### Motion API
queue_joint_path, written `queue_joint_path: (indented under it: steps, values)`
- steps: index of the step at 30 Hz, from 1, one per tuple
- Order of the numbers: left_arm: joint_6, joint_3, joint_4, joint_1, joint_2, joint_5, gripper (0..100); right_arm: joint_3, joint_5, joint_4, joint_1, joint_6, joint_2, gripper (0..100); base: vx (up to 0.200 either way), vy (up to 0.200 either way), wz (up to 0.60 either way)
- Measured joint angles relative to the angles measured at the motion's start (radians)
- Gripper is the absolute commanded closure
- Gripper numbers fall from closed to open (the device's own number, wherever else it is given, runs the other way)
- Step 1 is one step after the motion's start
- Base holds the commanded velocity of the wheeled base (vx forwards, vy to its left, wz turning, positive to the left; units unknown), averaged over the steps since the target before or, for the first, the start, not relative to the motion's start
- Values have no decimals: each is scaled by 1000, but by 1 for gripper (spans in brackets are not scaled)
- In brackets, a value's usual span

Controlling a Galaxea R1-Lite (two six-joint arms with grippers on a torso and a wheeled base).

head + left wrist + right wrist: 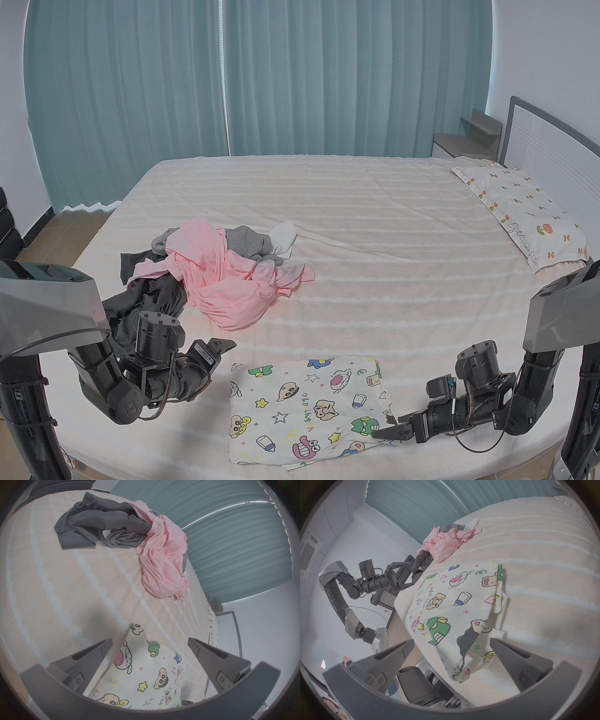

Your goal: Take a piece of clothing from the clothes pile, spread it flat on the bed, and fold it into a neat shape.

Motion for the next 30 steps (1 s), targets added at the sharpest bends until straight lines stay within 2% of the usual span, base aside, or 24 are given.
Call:
queue_joint_path:
  steps: [7, 20, 21, 30]
  values:
    - [0, 0, 0, 0, 1, 0, 0, 23, -79, -1, 17, -80, 19, 100, 0, 0, 0]
    - [11, -1, 1, -3, 5, 1, 0, 64, -100, -3, 14, -104, 19, 100, 0, 0, 0]
    - [21, 0, 0, -4, 6, 3, 0, 64, -107, -4, 15, -105, 20, 0, 0, 0, 0]
    - [116, 23, 0, -36, 23, 5, 0, 70, -123, -37, 14, -133, 23, 0, 0, 0, 0]
